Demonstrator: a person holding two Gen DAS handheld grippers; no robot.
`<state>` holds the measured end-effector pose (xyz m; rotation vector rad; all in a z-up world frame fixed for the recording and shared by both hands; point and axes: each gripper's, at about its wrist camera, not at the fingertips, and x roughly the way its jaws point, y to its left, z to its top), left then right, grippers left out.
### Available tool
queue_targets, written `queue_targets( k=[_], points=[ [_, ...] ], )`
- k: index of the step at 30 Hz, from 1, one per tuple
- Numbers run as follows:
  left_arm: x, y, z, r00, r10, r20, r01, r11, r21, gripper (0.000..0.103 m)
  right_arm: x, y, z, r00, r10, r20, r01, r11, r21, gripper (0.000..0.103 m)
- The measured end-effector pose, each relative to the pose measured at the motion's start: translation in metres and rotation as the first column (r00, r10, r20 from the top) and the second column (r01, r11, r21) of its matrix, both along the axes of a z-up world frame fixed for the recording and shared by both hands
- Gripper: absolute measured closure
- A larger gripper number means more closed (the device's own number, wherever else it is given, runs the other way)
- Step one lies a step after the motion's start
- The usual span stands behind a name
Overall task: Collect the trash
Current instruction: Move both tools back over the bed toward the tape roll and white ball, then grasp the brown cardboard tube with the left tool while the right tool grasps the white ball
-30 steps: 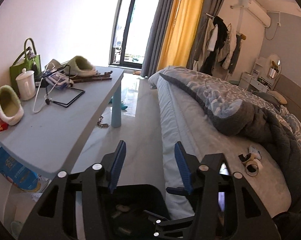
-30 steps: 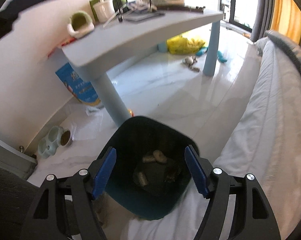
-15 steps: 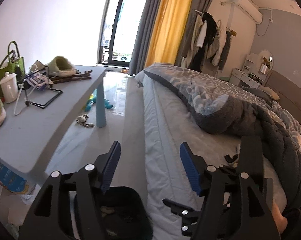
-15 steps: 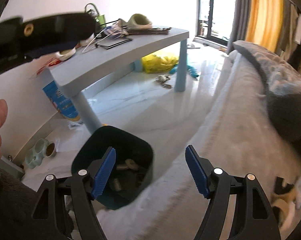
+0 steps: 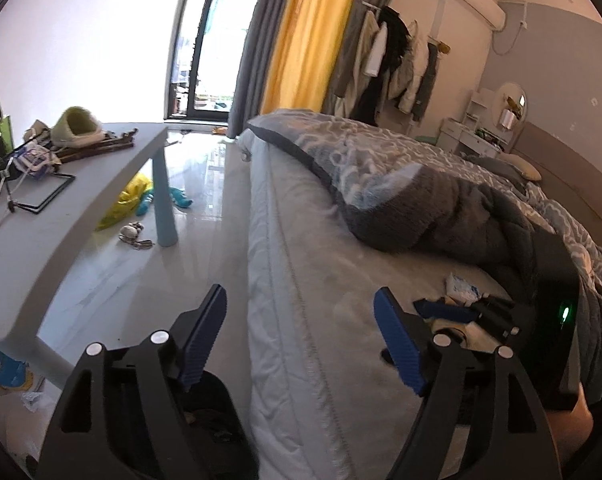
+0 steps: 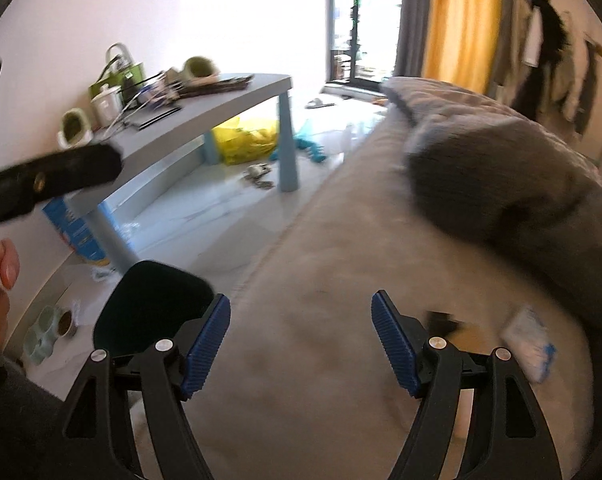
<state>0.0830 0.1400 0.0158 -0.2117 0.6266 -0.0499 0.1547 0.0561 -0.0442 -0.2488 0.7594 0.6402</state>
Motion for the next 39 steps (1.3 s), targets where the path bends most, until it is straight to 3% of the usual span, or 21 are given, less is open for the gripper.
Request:
queue_targets(
  k=[8, 20, 27, 33, 39],
  points=[
    [0.017, -0.038, -0.011, 0.998, -0.064, -0.029, 0.064, 0.998, 0.01, 0.022, 0.016, -0.062, -0.006, 0.992, -0.128, -0.011, 0.128, 0.992, 0.022, 0.029],
    [0.034, -0.084, -0.027, 0.98, -0.191, -0.048, 0.191, 0.982, 0.004, 0.015, 0.041, -0.124, -0.026, 0.958, -0.262, -0.118, 0.273, 0.959, 0.084, 0.029],
    [0.045, -0.108, -0.041, 0.959, -0.269, -0.084, 0.269, 0.963, -0.019, 0.013, 0.045, -0.142, -0.039, 0.942, -0.244, -0.229, 0.285, 0.944, 0.169, 0.03],
    [0.051, -0.125, -0.048, 0.945, -0.312, -0.101, 0.309, 0.95, -0.039, 0.012, 0.049, -0.146, -0.053, 0.926, -0.194, -0.324, 0.28, 0.928, 0.245, 0.041],
    [0.058, -0.139, -0.059, 0.935, -0.329, -0.133, 0.325, 0.944, -0.053, 0.012, 0.044, -0.155, -0.047, 0.931, -0.187, -0.312, 0.27, 0.929, 0.251, 0.046]
  ],
)
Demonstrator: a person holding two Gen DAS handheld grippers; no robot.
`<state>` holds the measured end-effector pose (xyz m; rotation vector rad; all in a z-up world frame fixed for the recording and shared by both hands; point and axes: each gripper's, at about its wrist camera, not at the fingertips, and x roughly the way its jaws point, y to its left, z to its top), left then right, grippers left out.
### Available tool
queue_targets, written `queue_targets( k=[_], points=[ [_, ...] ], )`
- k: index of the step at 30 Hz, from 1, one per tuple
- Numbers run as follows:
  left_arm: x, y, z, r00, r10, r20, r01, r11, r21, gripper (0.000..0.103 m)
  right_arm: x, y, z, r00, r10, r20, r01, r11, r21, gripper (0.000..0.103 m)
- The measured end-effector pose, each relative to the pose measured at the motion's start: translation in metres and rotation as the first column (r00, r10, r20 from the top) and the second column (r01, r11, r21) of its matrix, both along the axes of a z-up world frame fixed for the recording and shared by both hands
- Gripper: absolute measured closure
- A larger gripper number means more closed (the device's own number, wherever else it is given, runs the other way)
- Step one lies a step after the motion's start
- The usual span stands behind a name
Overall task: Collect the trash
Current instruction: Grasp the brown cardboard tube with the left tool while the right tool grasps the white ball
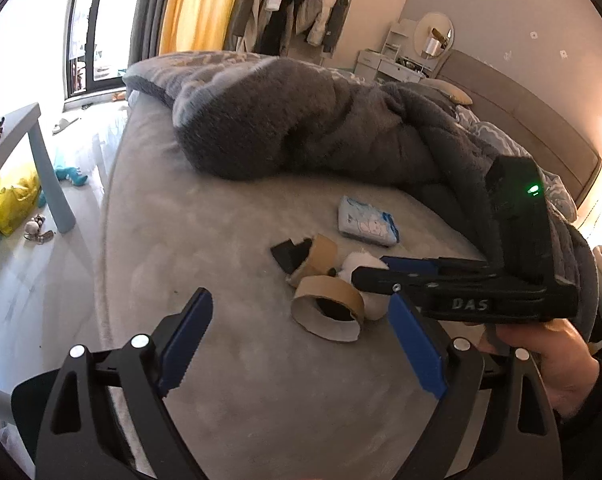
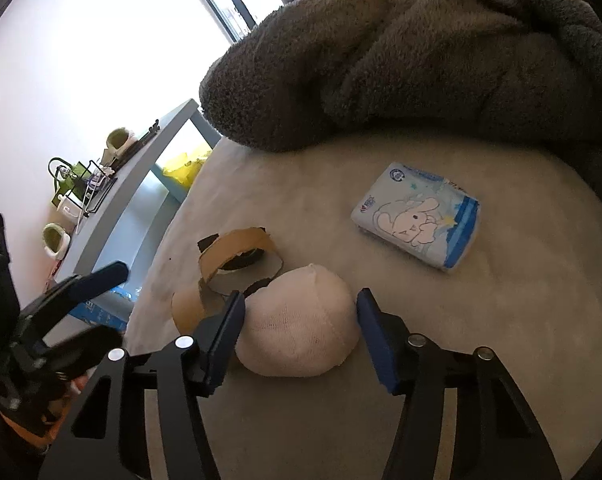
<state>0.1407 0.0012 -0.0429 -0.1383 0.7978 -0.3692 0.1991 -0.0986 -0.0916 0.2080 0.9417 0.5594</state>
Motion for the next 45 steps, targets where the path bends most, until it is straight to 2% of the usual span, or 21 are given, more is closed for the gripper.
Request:
queue_targets(
  k=[3, 4, 10, 12, 14, 22, 24, 25, 26, 28, 36, 45],
  points=[
    [0.004, -0.007, -0.006, 1.0, -0.003, -0.022, 0.003, 1.0, -0.004, 0.012, -0.002, -0.01, 0.006, 1.0, -0.014, 0.019, 0.014, 1.0, 0.016, 0.049],
    [0.005, -0.008, -0.008, 1.0, -0.003, -0.027, 0.003, 1.0, -0.005, 0.012, -0.001, -0.013, 0.007, 1.0, -0.018, 0.022, 0.017, 1.0, 0.022, 0.054],
    [0.011, -0.02, -0.02, 0.999, 0.0, -0.053, 0.0, 1.0, -0.004, 0.012, -0.002, -0.025, 0.008, 1.0, -0.016, 0.018, 0.015, 1.0, 0.027, 0.054],
    [0.013, -0.024, -0.024, 0.998, 0.01, -0.064, -0.01, 1.0, 0.007, 0.014, -0.002, -0.028, 0.004, 1.0, -0.006, -0.001, 0.006, 0.998, 0.059, 0.054],
    [0.016, -0.023, -0.029, 0.997, 0.021, -0.077, -0.022, 1.0, -0.013, 0.015, -0.003, -0.031, 0.003, 1.0, -0.01, -0.011, 0.011, 0.997, 0.081, 0.054],
    [0.025, -0.016, -0.039, 0.992, 0.044, -0.121, -0.057, 0.992, -0.11, 0.039, -0.006, -0.043, 0.004, 0.999, -0.03, -0.029, 0.033, 0.993, 0.112, 0.054],
    [0.025, -0.014, -0.039, 0.991, 0.041, -0.125, -0.058, 0.989, -0.134, 0.049, -0.006, -0.04, 0.002, 0.999, -0.02, -0.044, 0.025, 0.991, 0.129, 0.049],
    [0.024, -0.014, -0.039, 0.991, 0.04, -0.126, -0.058, 0.988, -0.142, 0.049, -0.006, -0.039, 0.002, 0.999, -0.017, -0.049, 0.024, 0.991, 0.134, 0.034],
    [0.023, -0.013, -0.038, 0.992, 0.043, -0.122, -0.06, 0.988, -0.141, 0.049, -0.007, -0.039, 0.002, 0.999, -0.017, -0.048, 0.023, 0.99, 0.138, 0.029],
    [0.022, -0.013, -0.038, 0.992, 0.04, -0.117, -0.056, 0.989, -0.135, 0.05, -0.007, -0.035, 0.004, 0.999, -0.01, -0.045, 0.017, 0.99, 0.142, 0.029],
    [0.014, 0.001, -0.032, 0.992, 0.043, -0.117, -0.059, 0.99, -0.129, 0.05, -0.006, -0.017, 0.003, 0.999, -0.008, -0.046, 0.012, 0.996, 0.089, 0.029],
    [0.004, 0.026, -0.017, 0.993, 0.07, -0.097, -0.083, 0.987, -0.137, 0.05, -0.011, 0.013, 0.001, 0.999, 0.032, 0.032, -0.028, 0.993, -0.115, 0.029]
  ],
)
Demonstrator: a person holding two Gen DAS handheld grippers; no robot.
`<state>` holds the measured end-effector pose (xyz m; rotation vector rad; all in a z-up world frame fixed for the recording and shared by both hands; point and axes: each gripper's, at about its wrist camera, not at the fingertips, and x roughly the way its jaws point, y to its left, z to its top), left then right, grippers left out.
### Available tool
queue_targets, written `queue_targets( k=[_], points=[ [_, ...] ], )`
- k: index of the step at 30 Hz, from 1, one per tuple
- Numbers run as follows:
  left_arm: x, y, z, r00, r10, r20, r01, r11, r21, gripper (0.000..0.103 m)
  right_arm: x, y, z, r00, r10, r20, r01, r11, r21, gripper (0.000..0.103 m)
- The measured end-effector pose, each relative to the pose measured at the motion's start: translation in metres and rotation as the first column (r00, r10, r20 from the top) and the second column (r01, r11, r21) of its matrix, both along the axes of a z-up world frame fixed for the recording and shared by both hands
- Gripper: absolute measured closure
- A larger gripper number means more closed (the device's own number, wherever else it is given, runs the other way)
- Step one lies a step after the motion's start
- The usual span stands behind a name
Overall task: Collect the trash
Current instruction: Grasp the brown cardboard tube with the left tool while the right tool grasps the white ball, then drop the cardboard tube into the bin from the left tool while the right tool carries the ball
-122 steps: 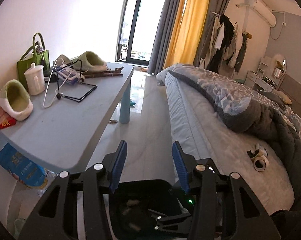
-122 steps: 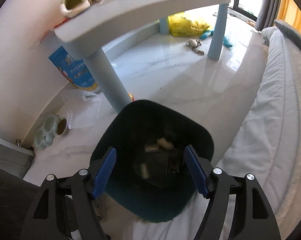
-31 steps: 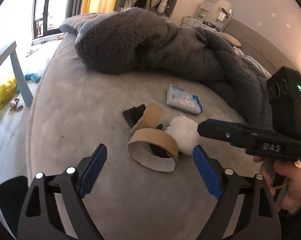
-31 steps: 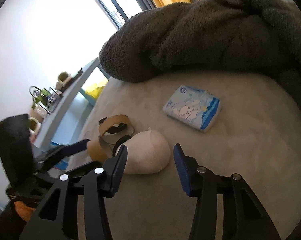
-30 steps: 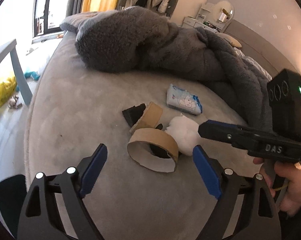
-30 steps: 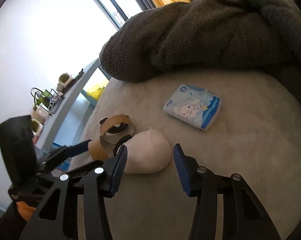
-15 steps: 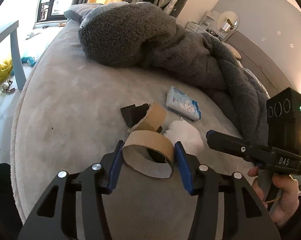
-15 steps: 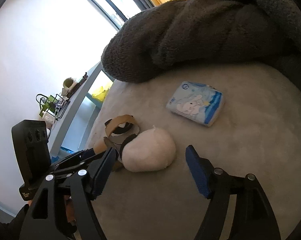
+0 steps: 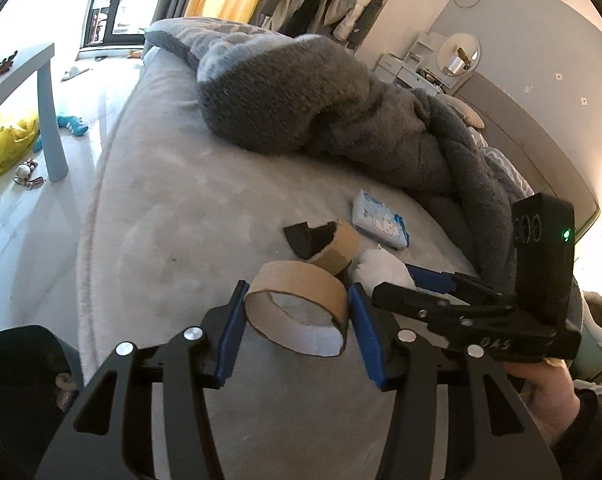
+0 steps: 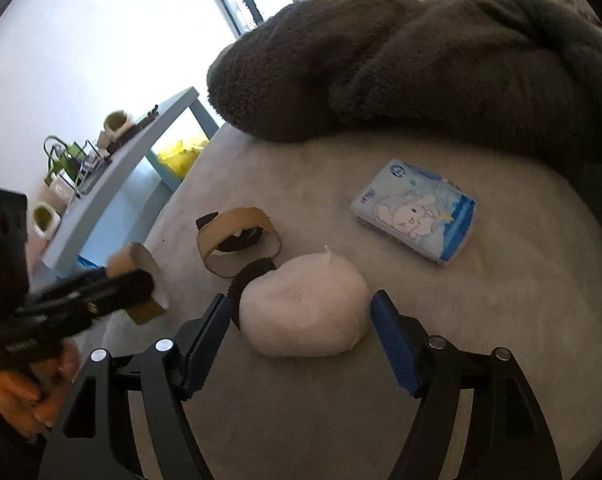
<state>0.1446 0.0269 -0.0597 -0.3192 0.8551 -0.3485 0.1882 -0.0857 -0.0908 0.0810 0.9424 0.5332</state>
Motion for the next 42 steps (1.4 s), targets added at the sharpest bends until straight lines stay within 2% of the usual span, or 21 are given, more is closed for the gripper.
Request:
queue_targets(
  k=[3, 6, 12, 18, 26, 42],
  points=[
    [-0.004, 0.006, 0.004, 1.0, 0.015, 0.006, -0.015, 1.0, 0.007, 0.05, 0.0, 0.007, -0.001, 1.0, -0.002, 0.026, 0.004, 0.998, -0.065, 0.032],
    [-0.007, 0.012, 0.008, 0.999, 0.036, 0.022, -0.037, 0.999, 0.038, 0.05, 0.0, 0.008, -0.001, 0.999, -0.02, 0.038, 0.023, 0.996, -0.084, 0.036],
    [-0.019, 0.023, 0.01, 0.998, 0.051, 0.028, -0.053, 0.995, 0.087, 0.05, -0.007, 0.004, 0.008, 0.995, -0.077, 0.057, 0.082, 0.993, -0.081, 0.038],
    [-0.041, 0.04, 0.015, 0.997, 0.064, 0.033, -0.067, 0.993, 0.101, 0.05, -0.028, 0.01, 0.026, 0.988, -0.108, 0.109, 0.114, 0.992, -0.056, 0.038],
    [-0.067, 0.065, 0.013, 0.995, 0.099, 0.033, -0.103, 0.982, 0.16, 0.05, -0.059, 0.045, 0.042, 0.989, -0.038, 0.142, 0.042, 0.999, -0.028, 0.038],
    [-0.095, 0.135, 0.003, 0.979, 0.201, -0.005, -0.196, 0.957, 0.213, 0.05, -0.079, 0.134, 0.052, 0.982, 0.108, 0.156, -0.106, 0.994, -0.022, 0.038]
  ],
)
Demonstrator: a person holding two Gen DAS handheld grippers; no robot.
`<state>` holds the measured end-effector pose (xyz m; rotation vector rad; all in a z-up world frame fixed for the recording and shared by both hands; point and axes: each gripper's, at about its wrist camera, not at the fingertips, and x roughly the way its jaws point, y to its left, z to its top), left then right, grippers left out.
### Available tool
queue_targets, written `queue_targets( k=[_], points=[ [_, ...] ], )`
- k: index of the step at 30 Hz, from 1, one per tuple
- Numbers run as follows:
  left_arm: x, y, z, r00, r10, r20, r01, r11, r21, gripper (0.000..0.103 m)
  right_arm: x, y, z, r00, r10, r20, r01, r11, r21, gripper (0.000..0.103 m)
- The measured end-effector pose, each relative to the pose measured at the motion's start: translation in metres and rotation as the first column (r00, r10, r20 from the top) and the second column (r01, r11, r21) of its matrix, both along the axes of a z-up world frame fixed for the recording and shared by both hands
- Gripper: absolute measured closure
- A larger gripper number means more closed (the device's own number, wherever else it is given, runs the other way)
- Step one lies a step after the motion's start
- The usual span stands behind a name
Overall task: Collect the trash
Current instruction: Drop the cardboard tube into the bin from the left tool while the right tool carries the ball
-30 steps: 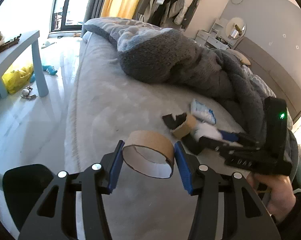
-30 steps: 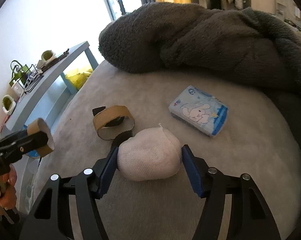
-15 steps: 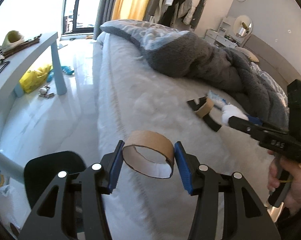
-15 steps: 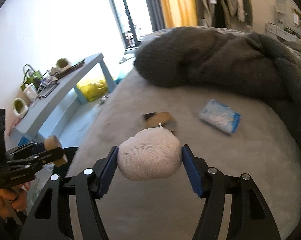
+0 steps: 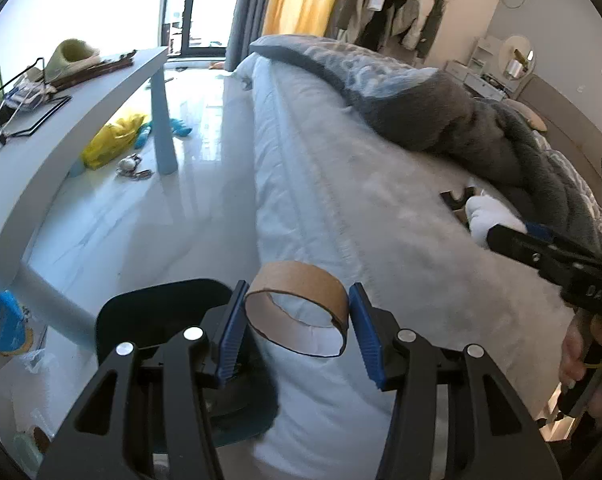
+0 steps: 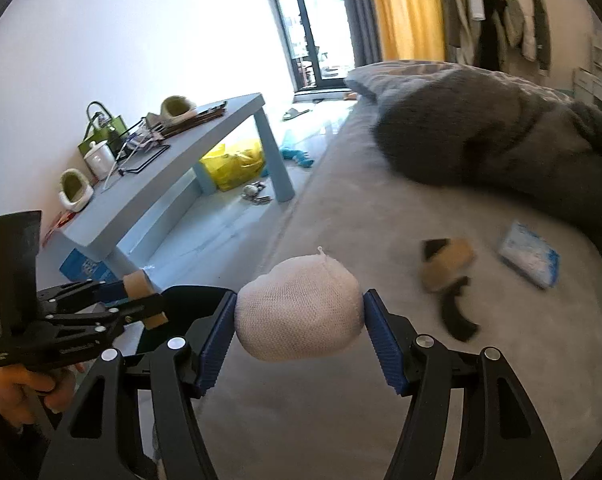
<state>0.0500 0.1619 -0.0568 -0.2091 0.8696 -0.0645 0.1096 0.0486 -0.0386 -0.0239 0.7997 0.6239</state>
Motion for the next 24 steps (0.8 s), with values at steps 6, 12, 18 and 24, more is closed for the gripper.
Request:
queue_targets(
  k=[6, 12, 18, 24],
  points=[
    [-0.004, 0.031, -0.017, 0.998, 0.045, -0.049, -0.045, 0.999, 0.013, 0.05, -0.004, 0.037, 0.002, 0.998, 0.056, -0.005, -0.056, 0.998, 0.011, 0.038],
    [-0.011, 0.06, -0.031, 0.992, 0.082, -0.093, -0.08, 0.997, 0.022, 0.05, -0.01, 0.073, 0.001, 0.994, 0.11, -0.008, -0.11, 0.994, 0.013, 0.038],
    [-0.018, 0.084, -0.045, 0.984, 0.107, -0.14, -0.103, 0.994, 0.033, 0.05, -0.015, 0.106, -0.002, 0.987, 0.162, -0.016, -0.161, 0.987, 0.01, 0.038],
    [-0.024, 0.109, -0.066, 0.967, 0.132, -0.219, -0.127, 0.991, 0.034, 0.05, -0.02, 0.139, -0.006, 0.978, 0.208, -0.021, -0.208, 0.978, 0.008, 0.038]
  ],
)
